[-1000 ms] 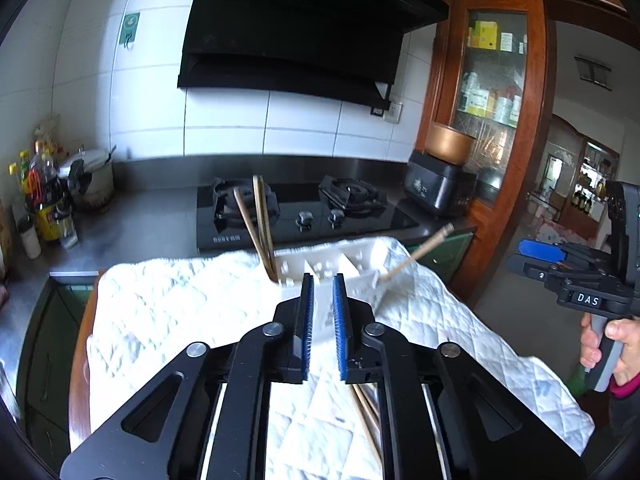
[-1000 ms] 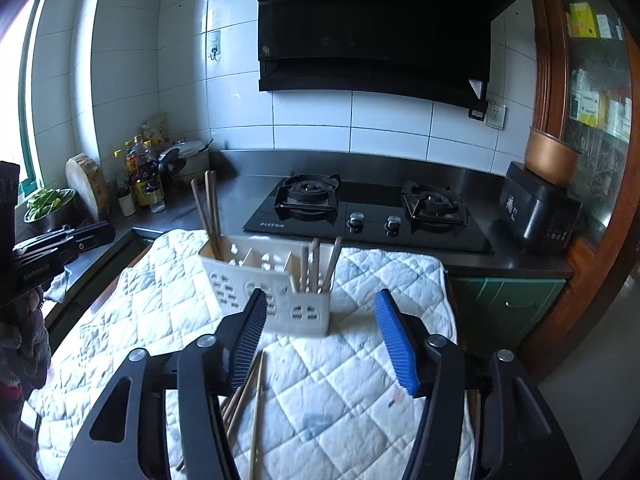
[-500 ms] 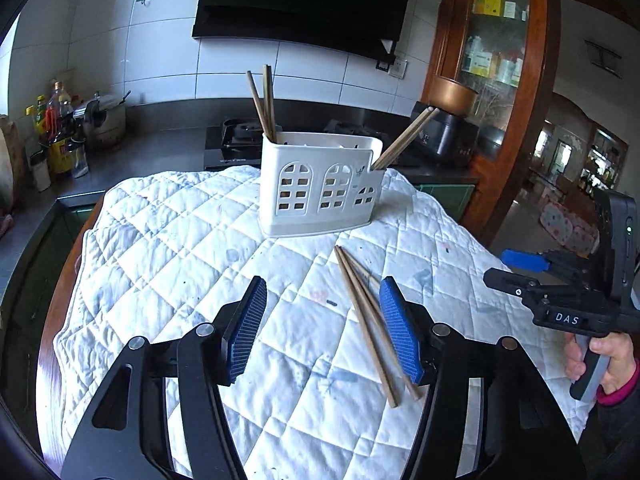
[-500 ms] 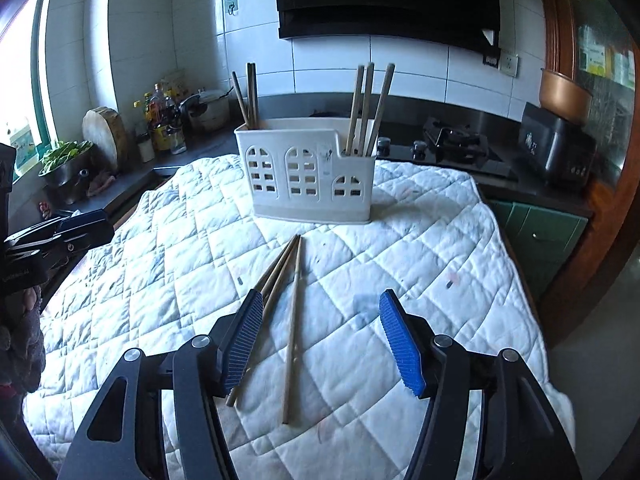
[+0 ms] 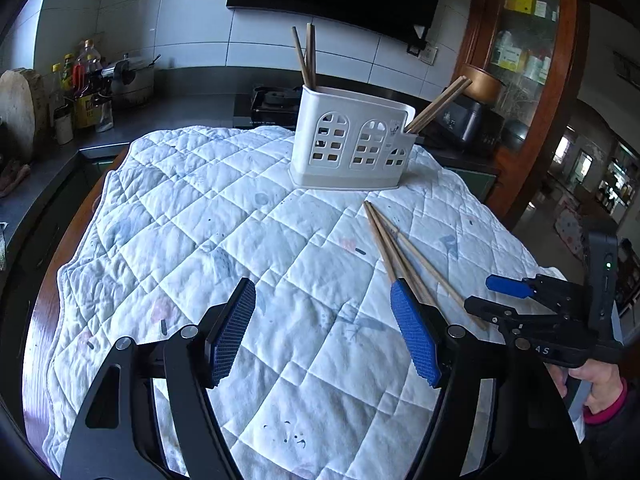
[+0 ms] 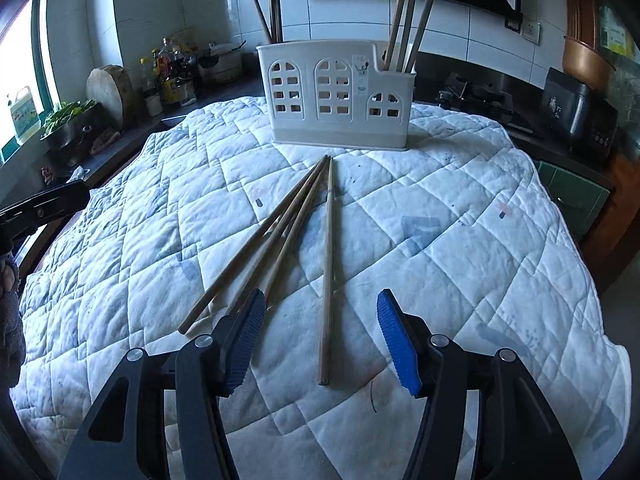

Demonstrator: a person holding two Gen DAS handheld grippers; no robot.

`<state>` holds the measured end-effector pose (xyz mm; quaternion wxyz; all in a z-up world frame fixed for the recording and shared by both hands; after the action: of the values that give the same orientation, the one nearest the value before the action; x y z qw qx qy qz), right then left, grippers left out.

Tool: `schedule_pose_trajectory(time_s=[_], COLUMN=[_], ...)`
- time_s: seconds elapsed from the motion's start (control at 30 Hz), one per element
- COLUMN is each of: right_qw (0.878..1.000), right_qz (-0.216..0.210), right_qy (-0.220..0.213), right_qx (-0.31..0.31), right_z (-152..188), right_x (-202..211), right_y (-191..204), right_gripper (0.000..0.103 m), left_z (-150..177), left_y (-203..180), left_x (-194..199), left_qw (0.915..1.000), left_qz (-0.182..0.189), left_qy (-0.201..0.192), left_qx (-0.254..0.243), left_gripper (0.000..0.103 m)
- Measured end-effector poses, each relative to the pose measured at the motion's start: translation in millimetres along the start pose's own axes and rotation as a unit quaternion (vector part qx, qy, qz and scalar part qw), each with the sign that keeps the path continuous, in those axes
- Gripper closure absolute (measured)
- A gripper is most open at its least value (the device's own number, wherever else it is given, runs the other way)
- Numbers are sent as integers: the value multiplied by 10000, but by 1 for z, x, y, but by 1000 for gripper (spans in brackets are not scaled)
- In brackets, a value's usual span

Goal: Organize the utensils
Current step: 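Withdraw both open tools from the caddy back to the chopsticks, then close the right tool on a chopstick while the left tool grasps another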

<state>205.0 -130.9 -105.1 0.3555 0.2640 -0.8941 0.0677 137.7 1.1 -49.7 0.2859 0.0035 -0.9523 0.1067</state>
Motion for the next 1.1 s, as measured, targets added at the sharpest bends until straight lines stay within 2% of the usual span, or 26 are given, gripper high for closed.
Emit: schedule_pose_trajectory(time_s=[0.07, 0.3, 0.37, 0.53, 0.63, 0.77, 1.1], right_qw=[10000, 9996, 9995, 9993, 9990, 9990, 9987], right_qz=[-22, -87, -100, -97, -57, 16, 113], right_qy=[66, 235, 266, 343, 429, 415, 71], right_qx=[-11, -163, -171, -129, -142, -170, -484], right_z=[1, -1, -2, -4, -3, -4, -8], right_x=[-5, -18, -21, -29, -36, -37, -20], right_y=[0, -5, -5, -3, -3, -6, -25], right_gripper=[56, 72, 73, 83, 85, 95, 96], left_z=[3, 10, 12, 16, 18, 22, 31], left_y=[3, 8, 7, 4, 0, -10, -39], left_x=[-2, -6, -7, -10, -10, -14, -46], left_qw=[9999, 9998, 9998, 9996, 9995, 9990, 9964], left_qz=[-94, -24, -15, 29, 92, 256, 415], left_qy=[55, 154, 182, 234, 262, 336, 716], left_qx=[3, 132, 125, 142, 131, 132, 201], left_gripper=[33, 32, 32, 32, 32, 32, 35])
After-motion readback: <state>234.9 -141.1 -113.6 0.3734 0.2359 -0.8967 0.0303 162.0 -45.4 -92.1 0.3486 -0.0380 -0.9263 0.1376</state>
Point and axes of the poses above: each gripper's, at about its wrist camera, not at the fingertips, and x roughly against the way its jaws point, y to its left, z to its underside, the point moved 7 cm from there along -x, roughly the way its jaws point, and after that the axes turned 5 degrees about -y, right-handed, at the moved point
